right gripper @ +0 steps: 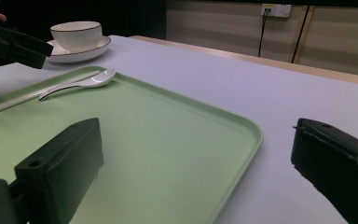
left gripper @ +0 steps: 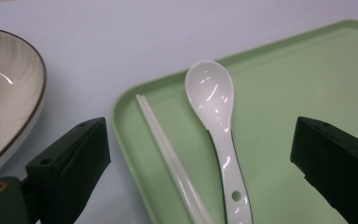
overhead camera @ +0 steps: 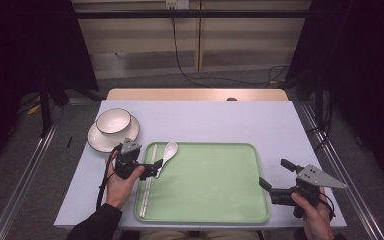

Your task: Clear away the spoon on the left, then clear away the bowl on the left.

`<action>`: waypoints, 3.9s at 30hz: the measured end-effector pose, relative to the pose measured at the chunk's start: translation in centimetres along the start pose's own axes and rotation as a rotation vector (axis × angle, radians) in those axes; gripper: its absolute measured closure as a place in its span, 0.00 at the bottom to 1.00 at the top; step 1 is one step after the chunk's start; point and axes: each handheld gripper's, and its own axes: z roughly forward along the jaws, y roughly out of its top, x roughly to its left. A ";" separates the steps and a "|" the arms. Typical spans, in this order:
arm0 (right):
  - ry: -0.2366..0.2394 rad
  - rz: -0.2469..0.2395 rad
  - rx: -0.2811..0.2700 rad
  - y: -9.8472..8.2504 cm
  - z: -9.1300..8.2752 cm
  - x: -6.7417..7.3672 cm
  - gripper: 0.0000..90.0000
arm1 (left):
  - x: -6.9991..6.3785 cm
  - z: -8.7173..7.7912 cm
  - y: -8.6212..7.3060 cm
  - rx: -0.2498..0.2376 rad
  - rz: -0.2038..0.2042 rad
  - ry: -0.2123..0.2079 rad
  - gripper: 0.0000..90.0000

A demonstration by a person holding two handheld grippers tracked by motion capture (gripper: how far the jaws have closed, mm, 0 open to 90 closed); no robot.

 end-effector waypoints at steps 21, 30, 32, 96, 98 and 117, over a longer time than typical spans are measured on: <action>-0.005 0.002 -0.008 0.0 0.0 0.0 0.02 | 3.7 -2.5 0.8 -0.058 -0.018 0.122 0.06; -0.003 -0.003 -0.009 0.0 0.0 0.0 0.02 | 6.0 -3.2 1.4 -0.064 -0.009 0.193 0.05; 0.001 -0.004 -0.007 0.0 0.0 0.0 0.02 | 6.3 -3.2 1.5 -0.063 -0.009 0.205 0.05; 0.010 -0.003 0.000 -0.1 0.1 -0.1 0.02 | 17.7 0.7 5.1 0.273 -0.300 0.364 0.90; 0.010 -0.002 0.000 -0.1 0.0 -0.1 0.02 | 17.8 0.6 4.8 0.263 -0.306 0.356 0.90; 0.001 0.000 0.000 -0.1 0.0 -0.1 0.02 | 17.7 0.2 4.1 0.214 -0.363 0.312 0.92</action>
